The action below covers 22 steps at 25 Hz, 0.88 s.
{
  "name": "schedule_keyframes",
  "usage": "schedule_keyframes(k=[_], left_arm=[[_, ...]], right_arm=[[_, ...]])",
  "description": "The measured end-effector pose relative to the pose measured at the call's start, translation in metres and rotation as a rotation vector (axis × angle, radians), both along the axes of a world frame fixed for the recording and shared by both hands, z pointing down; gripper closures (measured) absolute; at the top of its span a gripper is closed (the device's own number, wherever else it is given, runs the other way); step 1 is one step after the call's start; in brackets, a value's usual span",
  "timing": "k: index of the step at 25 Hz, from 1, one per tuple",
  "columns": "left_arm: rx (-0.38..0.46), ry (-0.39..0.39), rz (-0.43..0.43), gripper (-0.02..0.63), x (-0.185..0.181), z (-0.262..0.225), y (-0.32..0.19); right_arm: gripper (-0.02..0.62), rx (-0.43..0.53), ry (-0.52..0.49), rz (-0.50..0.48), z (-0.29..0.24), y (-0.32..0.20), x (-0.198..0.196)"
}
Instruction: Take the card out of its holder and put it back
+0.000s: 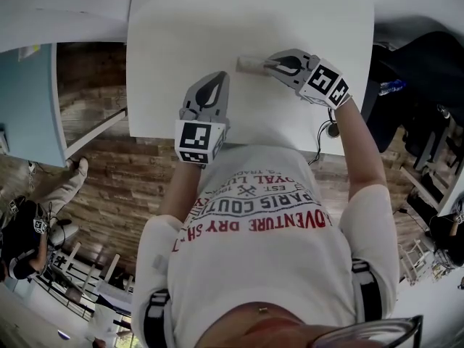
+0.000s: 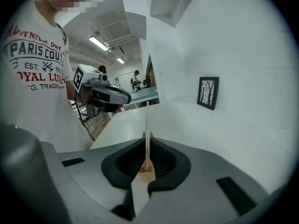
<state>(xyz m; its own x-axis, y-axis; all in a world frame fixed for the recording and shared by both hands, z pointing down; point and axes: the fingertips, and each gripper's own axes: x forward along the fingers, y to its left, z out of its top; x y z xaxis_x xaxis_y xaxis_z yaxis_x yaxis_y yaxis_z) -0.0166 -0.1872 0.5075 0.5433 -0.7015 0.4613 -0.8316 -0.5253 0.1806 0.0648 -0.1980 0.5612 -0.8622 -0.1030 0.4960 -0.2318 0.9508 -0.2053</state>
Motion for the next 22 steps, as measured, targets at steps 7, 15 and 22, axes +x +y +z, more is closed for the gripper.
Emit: schedule_keyframes(k=[7, 15, 22], left_arm=[[-0.015, -0.007, 0.002, 0.581, -0.005, 0.005, 0.003], [-0.021, 0.008, 0.005, 0.581, -0.006, 0.003, 0.002], [0.005, 0.0, 0.025, 0.581, -0.012, 0.002, 0.0]], right_arm=[[0.56, 0.004, -0.016, -0.03, 0.002, 0.003, -0.001], [0.56, 0.019, -0.013, -0.051, -0.004, 0.003, -0.004], [0.561, 0.03, -0.042, -0.045, -0.02, -0.001, -0.004]])
